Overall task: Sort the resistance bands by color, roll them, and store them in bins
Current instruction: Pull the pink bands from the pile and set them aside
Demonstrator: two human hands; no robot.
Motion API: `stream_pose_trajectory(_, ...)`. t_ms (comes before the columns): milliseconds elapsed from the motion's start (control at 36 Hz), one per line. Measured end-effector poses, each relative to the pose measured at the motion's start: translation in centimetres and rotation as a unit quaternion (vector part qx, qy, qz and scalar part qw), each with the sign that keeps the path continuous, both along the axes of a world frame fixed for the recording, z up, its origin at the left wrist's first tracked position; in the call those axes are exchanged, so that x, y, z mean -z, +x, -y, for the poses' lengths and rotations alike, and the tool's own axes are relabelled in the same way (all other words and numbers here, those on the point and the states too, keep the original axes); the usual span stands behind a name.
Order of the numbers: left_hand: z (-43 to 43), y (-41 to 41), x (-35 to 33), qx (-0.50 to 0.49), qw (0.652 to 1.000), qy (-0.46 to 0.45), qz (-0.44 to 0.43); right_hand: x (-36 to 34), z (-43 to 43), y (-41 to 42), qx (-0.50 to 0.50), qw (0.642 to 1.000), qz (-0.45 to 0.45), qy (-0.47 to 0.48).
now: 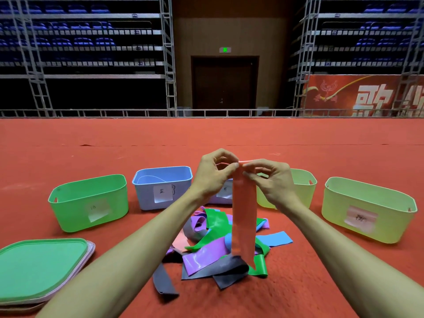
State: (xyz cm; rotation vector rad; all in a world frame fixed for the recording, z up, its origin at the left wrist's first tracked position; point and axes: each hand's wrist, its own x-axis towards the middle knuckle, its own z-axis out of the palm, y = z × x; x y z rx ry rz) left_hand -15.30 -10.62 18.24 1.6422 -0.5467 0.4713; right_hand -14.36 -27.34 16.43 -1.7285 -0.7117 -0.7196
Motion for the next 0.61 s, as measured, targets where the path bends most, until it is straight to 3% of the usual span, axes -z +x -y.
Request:
stream_pose_trajectory(361,1.1,-0.8,4.2,0.073,0.994,0.043,-0.064,-0.3,0.2,0.3,0.037,0.999,0.01,0.02)
stream_pose_trajectory(611,2.7,-1.8,8.7,0.08,0.993,0.074,-0.034,-0.9,0.8,0.2,0.067,0.995,0.008,0.074)
